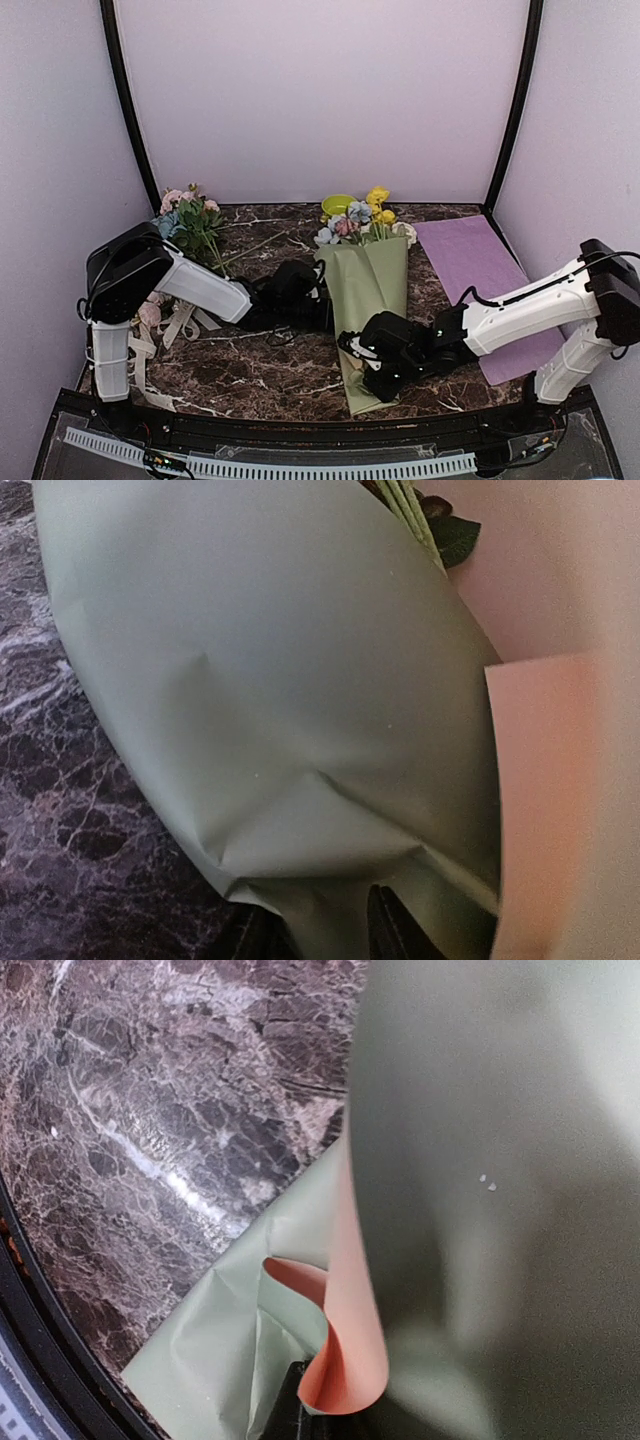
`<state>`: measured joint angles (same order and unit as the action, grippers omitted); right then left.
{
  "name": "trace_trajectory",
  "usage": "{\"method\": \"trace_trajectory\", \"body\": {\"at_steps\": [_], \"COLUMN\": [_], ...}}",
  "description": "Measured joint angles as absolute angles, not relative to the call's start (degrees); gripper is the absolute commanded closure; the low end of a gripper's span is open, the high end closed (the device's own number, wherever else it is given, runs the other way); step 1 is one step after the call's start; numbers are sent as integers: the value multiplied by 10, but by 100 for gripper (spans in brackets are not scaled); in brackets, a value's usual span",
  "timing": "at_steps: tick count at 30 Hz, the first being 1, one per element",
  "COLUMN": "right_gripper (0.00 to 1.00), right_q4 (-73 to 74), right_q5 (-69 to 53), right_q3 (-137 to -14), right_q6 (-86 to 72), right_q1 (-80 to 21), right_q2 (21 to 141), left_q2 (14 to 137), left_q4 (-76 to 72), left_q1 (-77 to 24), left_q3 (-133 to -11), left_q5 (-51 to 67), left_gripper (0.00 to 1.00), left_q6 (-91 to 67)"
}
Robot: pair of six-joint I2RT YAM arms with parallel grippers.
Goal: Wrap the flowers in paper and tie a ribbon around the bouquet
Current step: Fold the two-thirds-folded wrapping paper at the center of the board.
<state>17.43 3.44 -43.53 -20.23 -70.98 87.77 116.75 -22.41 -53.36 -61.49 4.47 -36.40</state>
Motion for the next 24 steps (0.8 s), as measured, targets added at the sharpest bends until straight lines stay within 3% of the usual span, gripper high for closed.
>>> {"method": "trace_trajectory", "body": {"at_steps": [10, 17, 24], "right_gripper": [100, 100, 100], "right_q4": [176, 175, 175], "right_q5": [56, 58, 59], "right_q3": [-453, -453, -453], "right_q6": [-179, -180, -180], "right_q1": [-727, -728, -728], "right_q2": [913, 913, 913], "left_q2": [1148, 1027, 975], "left_q4": [-190, -113, -209], "left_q1": [-494, -423, -439], "left_q3": [-614, -579, -483], "left_q5": [50, -9, 114], "left_gripper": [46, 36, 27], "left_q6": [-322, -270, -329]}}
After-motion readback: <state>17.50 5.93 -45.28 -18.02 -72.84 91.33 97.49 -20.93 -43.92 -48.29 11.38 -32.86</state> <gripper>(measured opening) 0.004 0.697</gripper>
